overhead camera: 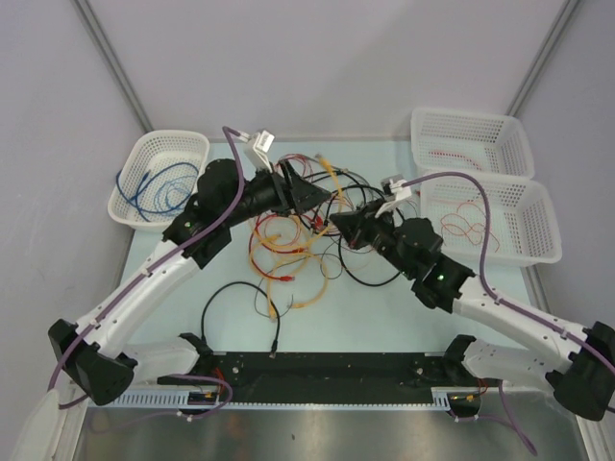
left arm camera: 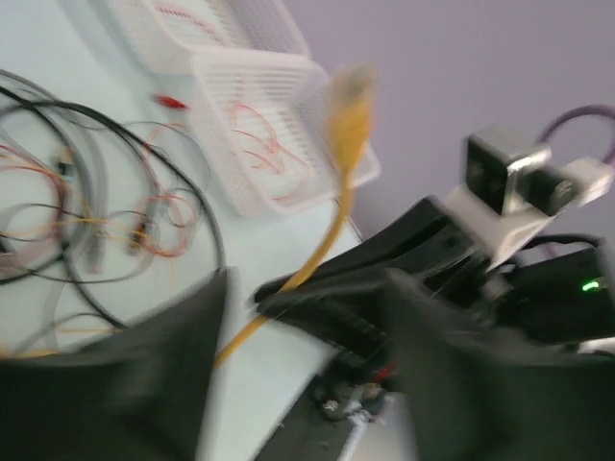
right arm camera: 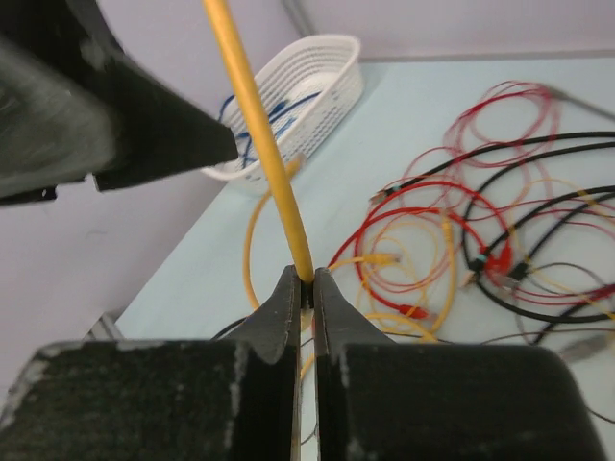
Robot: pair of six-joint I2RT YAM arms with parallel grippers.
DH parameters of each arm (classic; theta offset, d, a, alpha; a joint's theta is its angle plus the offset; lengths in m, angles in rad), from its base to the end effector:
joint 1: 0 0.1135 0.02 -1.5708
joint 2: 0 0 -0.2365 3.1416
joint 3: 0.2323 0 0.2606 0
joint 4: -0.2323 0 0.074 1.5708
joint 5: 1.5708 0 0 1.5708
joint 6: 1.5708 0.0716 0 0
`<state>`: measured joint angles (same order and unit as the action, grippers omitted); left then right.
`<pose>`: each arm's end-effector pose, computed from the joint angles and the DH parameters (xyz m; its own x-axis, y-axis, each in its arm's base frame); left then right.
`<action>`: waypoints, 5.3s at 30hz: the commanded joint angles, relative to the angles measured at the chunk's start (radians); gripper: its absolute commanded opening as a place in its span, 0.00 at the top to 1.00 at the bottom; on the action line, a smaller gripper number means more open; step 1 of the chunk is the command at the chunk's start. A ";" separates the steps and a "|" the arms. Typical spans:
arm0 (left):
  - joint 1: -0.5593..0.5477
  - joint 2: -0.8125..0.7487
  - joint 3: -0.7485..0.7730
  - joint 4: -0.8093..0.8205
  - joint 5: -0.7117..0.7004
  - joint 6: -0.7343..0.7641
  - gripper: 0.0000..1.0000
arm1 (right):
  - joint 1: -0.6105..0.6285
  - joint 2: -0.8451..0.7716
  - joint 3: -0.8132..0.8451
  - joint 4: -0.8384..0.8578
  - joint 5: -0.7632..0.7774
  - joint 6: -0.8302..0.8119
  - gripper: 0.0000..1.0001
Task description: Untangle the cables
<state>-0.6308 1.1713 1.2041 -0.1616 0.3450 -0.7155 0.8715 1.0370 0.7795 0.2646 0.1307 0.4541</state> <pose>0.2439 -0.2081 0.3815 -0.6201 -0.3116 -0.7200 0.5553 0.4740 -0.6833 0.2036 0.2275 0.3116 -0.2919 0.3286 -0.8982 -0.6085 0.6608 0.4395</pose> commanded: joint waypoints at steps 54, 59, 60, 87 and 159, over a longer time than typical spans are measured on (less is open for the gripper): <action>0.088 -0.176 -0.420 -0.053 -0.255 -0.015 0.00 | -0.645 0.425 0.529 -0.251 0.014 0.043 0.00; 0.086 -0.131 -0.439 -0.091 -0.213 -0.028 0.04 | -0.358 0.374 0.442 -0.431 0.136 0.014 0.00; 0.085 -0.127 -0.443 -0.096 -0.206 -0.027 0.06 | -0.326 0.373 0.429 -0.450 0.150 0.020 0.00; 0.080 -0.289 -0.535 -0.311 -0.342 -0.068 0.15 | 0.027 0.722 0.191 -0.216 0.116 -0.058 0.14; 0.092 -0.403 -0.652 0.074 -0.184 -0.099 0.06 | -1.106 0.365 0.331 -0.076 -0.120 0.632 1.00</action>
<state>-0.5446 0.7605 0.5499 -0.0990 0.1528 -0.8352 -0.1955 1.3567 1.0504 -0.0071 0.0319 0.9352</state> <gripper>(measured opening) 0.935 0.019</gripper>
